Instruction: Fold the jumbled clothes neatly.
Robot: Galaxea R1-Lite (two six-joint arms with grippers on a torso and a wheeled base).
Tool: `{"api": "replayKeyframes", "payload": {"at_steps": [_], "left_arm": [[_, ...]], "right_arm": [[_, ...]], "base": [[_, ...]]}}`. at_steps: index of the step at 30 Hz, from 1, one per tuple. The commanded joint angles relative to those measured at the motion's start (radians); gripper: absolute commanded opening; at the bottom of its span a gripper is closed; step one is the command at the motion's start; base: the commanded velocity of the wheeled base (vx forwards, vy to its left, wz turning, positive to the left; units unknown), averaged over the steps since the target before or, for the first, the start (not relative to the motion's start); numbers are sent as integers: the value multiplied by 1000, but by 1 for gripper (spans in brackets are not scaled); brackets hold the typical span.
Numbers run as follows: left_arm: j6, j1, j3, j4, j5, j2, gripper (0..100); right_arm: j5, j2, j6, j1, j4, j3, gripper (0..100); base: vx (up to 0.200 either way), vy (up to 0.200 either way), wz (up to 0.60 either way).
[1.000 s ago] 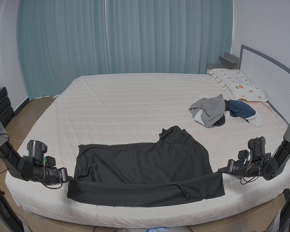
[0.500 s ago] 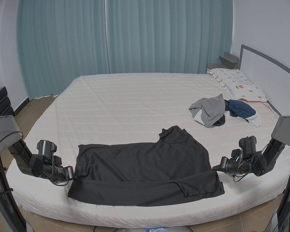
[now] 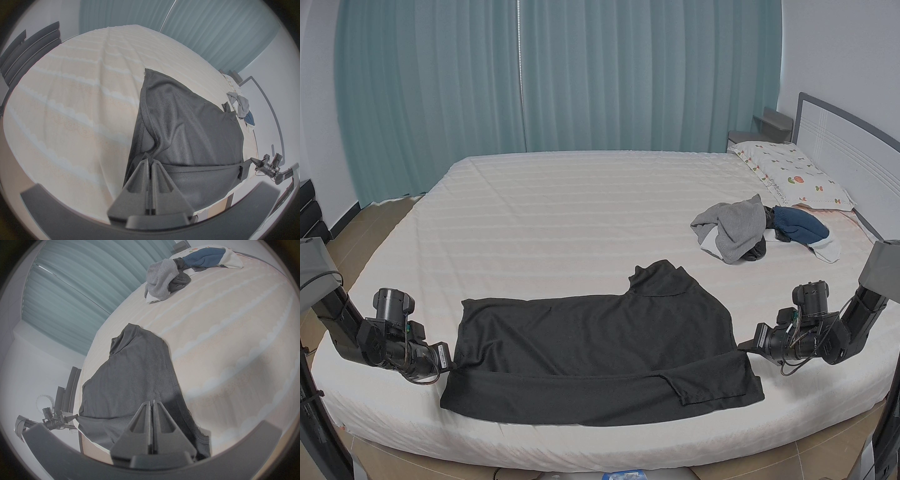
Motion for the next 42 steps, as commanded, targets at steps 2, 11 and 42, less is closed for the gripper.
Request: {"api": "replayKeyframes", "payload": {"at_steps": [2,11,42], "left_arm": [[-2,-1,6,-1,-5,-5,100],[-175,0,-6,-7,-12,-25,100],[-280,59,-6,-34,-77,-30,100]], "right_arm": [[1,12,2,2,0,-3,100],[20,-60,195,-4,-8,-7,100],[92,-78,462,-40,-29,-3,100]], "base": [[0,0,0],[0,0,0],[0,39,0]]}}
